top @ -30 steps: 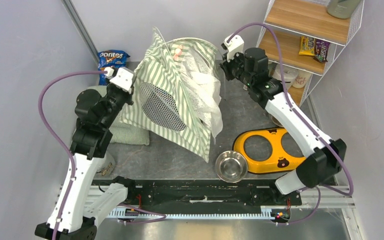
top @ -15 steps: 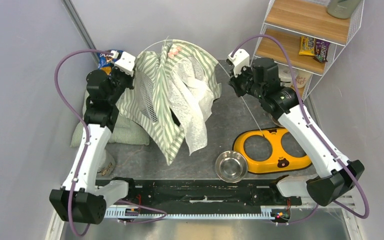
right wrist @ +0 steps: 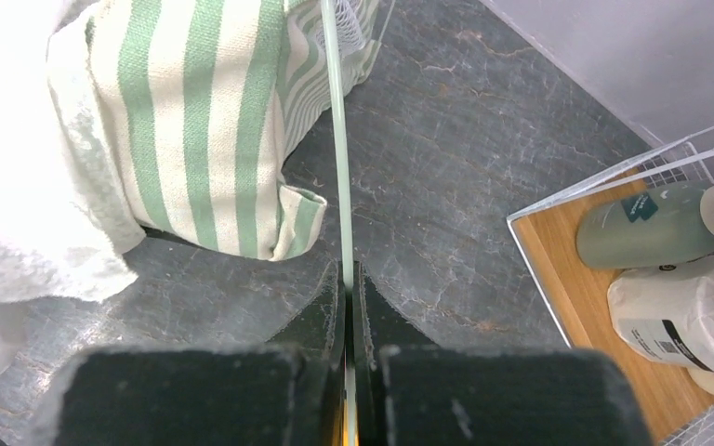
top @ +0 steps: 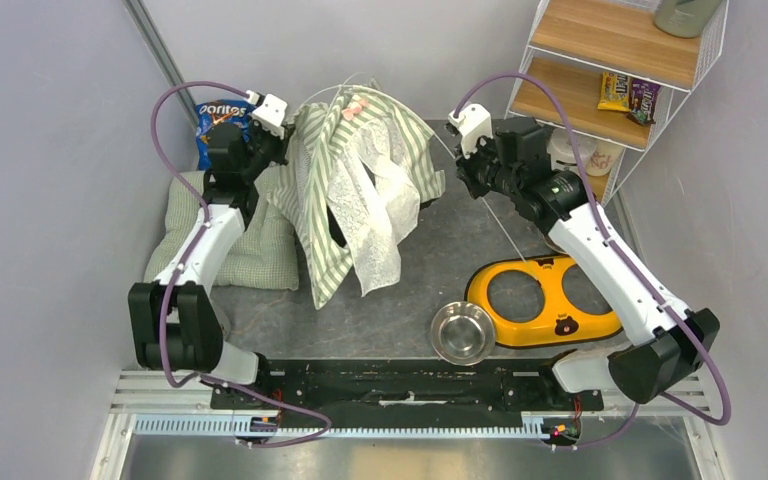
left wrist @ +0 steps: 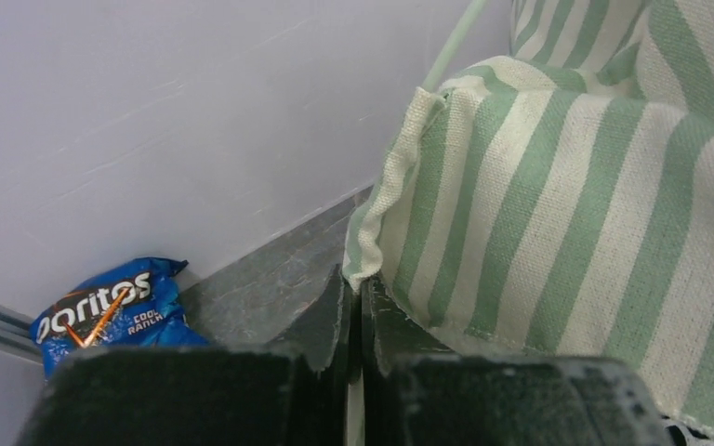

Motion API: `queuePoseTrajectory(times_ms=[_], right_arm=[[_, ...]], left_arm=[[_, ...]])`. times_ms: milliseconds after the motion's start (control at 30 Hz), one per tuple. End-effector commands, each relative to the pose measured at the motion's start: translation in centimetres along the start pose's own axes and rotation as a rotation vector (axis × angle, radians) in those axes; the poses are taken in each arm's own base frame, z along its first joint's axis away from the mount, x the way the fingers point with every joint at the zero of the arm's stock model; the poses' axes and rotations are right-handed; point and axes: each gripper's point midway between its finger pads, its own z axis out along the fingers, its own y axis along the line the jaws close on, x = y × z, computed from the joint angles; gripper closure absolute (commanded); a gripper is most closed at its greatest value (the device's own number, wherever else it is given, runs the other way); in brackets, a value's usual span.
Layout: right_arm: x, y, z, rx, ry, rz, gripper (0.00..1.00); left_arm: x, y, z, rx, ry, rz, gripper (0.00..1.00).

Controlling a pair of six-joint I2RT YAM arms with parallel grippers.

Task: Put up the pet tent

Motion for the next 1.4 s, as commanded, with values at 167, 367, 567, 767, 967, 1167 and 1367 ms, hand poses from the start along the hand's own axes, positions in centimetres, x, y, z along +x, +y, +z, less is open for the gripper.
queuePoseTrajectory(times_ms=[167,367,567,767,967,1167,1367], right_arm=[[1.4,1.4,2.1,-0.045,0.045,0.038,1.00],[2.8,2.4,3.1,-0.087,0.111,0.088,1.00],[3.1,1.9,3.3,-0.046,0.126,0.137,1.00],[1.8,3.3,3.4,-0.109,0.107,0.251,1.00],[-0.3,4.9,2.6,-0.171,0.073,0.427,1.00],[-4.3,5.2,0.7,-0.201,-0.070,0.541,1.00],[-8.6,4.9,-2.0,-0.235,-0.216,0.577,1.00]], left_arm=[[-4.0,1.1,-0.3,-0.076,-0.106,-0.078,0.58],[-2.1,0.0,-2.8,-0.078,-0.035,-0.075,0.43],[0.0,0.4,-5.2,-0.158,0.049,-0.052,0.39],[-2.3,2.7,-6.9,-0.298,0.085,-0.176,0.39],[-5.1,-1.0,-7.7,-0.122,0.011,-0.285,0.39],[-6.5,-2.4,-9.3,-0.078,-0.021,-0.348,0.39],[-7.8,-3.0,-10.9,-0.071,-0.058,-0.370,0.39]])
